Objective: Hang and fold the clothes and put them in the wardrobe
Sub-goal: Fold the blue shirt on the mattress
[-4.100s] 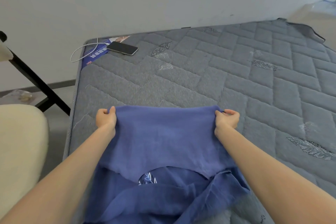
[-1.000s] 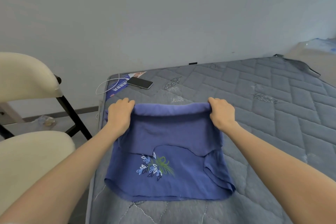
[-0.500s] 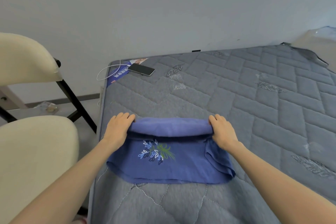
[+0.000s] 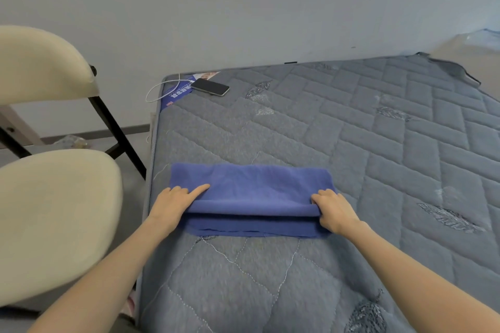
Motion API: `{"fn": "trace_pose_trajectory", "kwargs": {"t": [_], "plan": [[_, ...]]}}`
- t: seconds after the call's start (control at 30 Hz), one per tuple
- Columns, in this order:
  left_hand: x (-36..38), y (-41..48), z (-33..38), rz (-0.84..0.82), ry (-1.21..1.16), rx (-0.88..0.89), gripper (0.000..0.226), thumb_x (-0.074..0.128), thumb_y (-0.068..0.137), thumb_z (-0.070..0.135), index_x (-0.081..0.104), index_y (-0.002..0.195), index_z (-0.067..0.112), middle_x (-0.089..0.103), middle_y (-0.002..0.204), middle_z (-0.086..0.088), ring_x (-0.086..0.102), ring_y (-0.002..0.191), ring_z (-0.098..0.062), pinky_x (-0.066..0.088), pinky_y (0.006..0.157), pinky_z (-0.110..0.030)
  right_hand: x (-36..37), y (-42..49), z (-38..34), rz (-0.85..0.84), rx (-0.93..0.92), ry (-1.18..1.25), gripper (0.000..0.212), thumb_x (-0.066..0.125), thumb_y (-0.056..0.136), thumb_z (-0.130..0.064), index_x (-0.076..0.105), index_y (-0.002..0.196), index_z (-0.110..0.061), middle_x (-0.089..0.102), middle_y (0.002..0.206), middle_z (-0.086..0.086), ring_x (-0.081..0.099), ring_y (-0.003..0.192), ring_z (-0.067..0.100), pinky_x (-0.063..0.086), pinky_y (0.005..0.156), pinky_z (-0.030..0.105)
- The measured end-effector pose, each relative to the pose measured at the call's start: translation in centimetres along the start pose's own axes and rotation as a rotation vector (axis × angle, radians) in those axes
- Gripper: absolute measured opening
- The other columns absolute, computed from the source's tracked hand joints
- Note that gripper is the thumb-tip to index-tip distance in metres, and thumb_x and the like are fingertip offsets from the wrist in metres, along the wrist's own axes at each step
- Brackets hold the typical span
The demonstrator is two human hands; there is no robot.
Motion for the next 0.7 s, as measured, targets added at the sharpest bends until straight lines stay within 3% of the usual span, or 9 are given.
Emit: {"fn": "trace_pose_trajectory", "kwargs": {"t": [0.17,0.33,0.43,0.53,0.63,0.7], "plan": [[1.3,-0.7,0.9,-0.053,0.129,0.031,0.086,0.048,0.094,0.013,-0.015,0.147,0.037,0.053,0.106,0.0,0.051,0.1,-0.02,0.038,0.085,-0.03,1.8,-1.2,0.2,-0.128,0.044,-0.101,0.025,0.049,0.085,-0.011,0.052,0.11,-0.015,0.055,0.115,0.004,0.048,0.11,0.024,0.033,0.077,0.029],[2.1,-1.5,0.8,-0.054,0.137,0.053,0.087,0.045,0.095,0.013,-0.02,0.144,0.043,0.046,0.113,-0.004,0.045,0.103,-0.022,0.037,0.085,-0.032,2.2,-1.7,0.0,-0.295,0.135,-0.077,0.029,0.054,0.086,-0.017,0.042,0.112,-0.012,0.048,0.125,0.01,0.042,0.118,0.027,0.039,0.092,0.033],[2.6,-1.5,1.1,-0.209,0.085,0.07,0.092,0.053,0.087,0.02,-0.013,0.147,0.041,0.029,0.127,-0.006,0.033,0.115,-0.025,0.031,0.096,-0.036,1.6,-1.4,-1.4,-0.345,0.157,-0.034,0.033,0.055,0.081,-0.028,0.036,0.105,-0.016,0.044,0.124,0.008,0.036,0.12,0.029,0.032,0.098,0.038],[2.1,-0.8,2.5,-0.353,-0.132,0.043,0.088,0.059,0.076,0.037,0.006,0.146,0.044,0.01,0.138,-0.006,0.011,0.132,-0.028,0.011,0.109,-0.043,-0.3,-0.2,-4.1,-0.204,0.125,0.167,0.025,0.055,0.078,-0.031,0.039,0.094,-0.019,0.045,0.106,0.001,0.039,0.113,0.027,0.029,0.087,0.038],[-0.4,0.8,4.4,-0.184,-0.403,-0.001,0.066,0.053,0.084,0.037,0.028,0.145,0.036,0.006,0.148,-0.003,0.002,0.14,-0.024,0.002,0.113,-0.041,-2.3,1.4,-7.2,0.032,0.027,0.266,0.017,0.049,0.086,-0.025,0.05,0.102,-0.019,0.05,0.111,-0.001,0.04,0.111,0.025,0.03,0.082,0.034],[-1.5,1.9,5.6,-0.071,-0.507,-0.041,0.061,0.043,0.093,0.027,0.021,0.149,0.025,0.005,0.155,-0.002,0.003,0.143,-0.02,0.003,0.116,-0.042,-2.6,2.6,-8.9,0.133,-0.014,0.281,0.033,0.044,0.09,-0.017,0.051,0.122,-0.016,0.048,0.13,0.002,0.038,0.122,0.024,0.033,0.093,0.034]]}}
Point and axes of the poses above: each hand's wrist, its own y-axis towards the middle knuckle, its own x-axis out of the palm, z = x × y, the point moved 8 cm from there along y, towards the middle knuckle
